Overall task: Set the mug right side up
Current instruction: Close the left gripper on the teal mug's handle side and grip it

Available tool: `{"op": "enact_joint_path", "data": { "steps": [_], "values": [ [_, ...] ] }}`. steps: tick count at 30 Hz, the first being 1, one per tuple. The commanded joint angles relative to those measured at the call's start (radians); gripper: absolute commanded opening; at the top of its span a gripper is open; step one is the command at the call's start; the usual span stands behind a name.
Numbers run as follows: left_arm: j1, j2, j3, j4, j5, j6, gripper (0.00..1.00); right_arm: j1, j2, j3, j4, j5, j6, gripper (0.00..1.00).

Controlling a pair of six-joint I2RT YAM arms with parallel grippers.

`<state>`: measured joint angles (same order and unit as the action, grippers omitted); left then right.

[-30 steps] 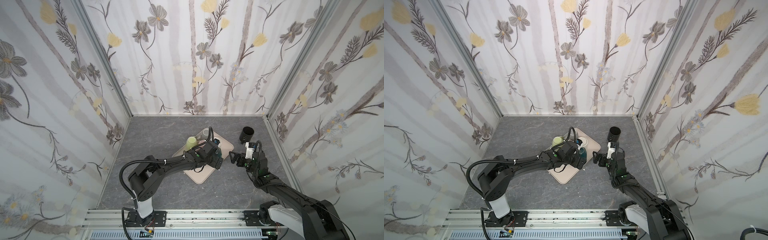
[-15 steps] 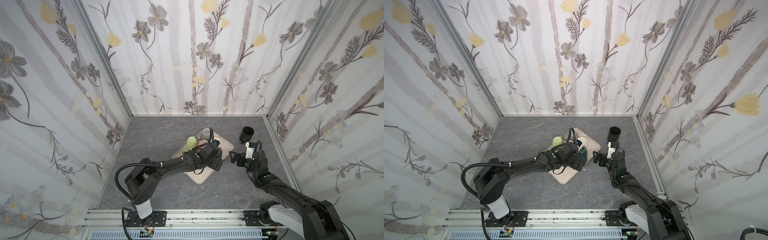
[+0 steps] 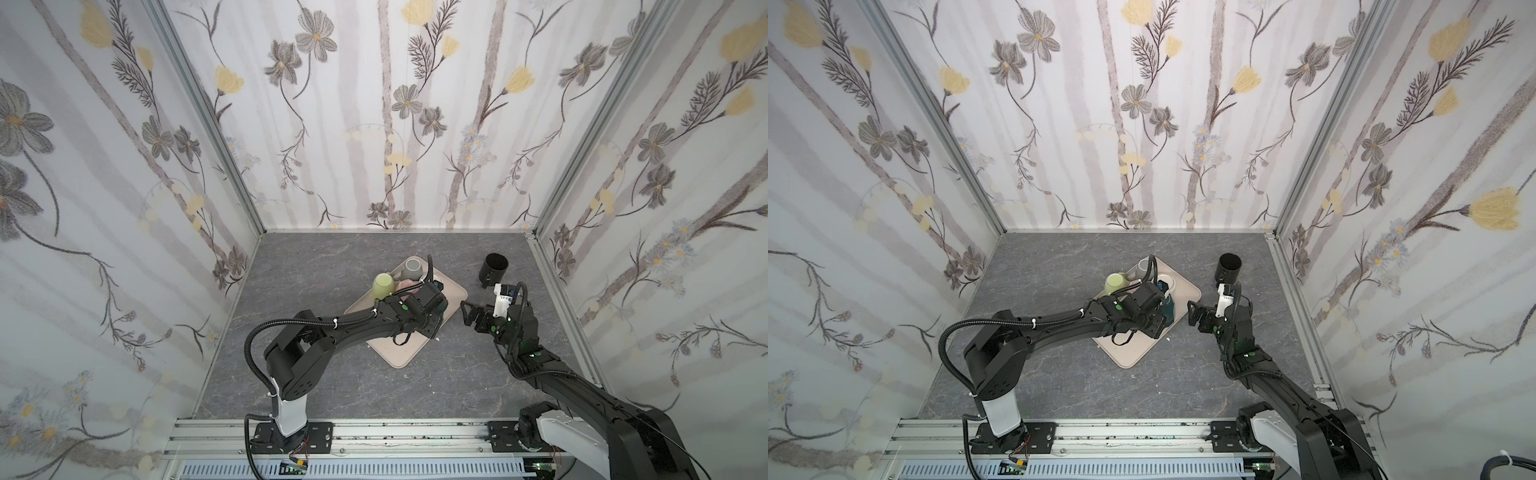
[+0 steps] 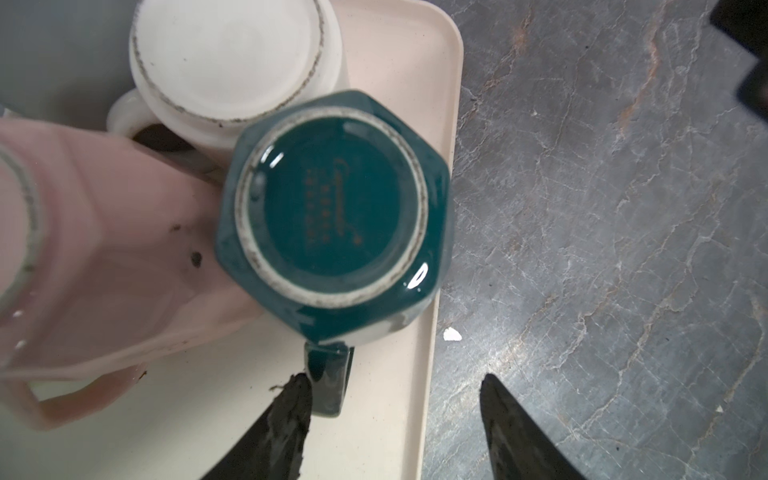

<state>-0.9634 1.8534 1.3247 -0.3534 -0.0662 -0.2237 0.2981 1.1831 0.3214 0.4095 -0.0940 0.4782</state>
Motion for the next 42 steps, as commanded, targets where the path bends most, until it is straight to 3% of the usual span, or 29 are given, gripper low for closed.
{"op": "enact_joint_path", "data": {
  "steps": [1,17,35,42],
  "values": [
    [0.002,0.019,0.023,-0.049,-0.025,0.006,0.65,-0.001,-0.007,-0.001,0.027,0.019,0.003,1.0],
    [0.001,0.107,0.121,-0.13,-0.068,0.01,0.51,-0.002,0.0,-0.002,0.024,0.033,0.014,1.0],
    [0.001,0.172,0.21,-0.175,-0.102,0.027,0.25,-0.008,0.016,0.002,0.025,0.024,0.023,1.0],
    [-0.001,0.193,0.234,-0.193,-0.13,0.034,0.22,-0.011,0.019,0.001,0.025,0.021,0.023,1.0]
  ]
}}
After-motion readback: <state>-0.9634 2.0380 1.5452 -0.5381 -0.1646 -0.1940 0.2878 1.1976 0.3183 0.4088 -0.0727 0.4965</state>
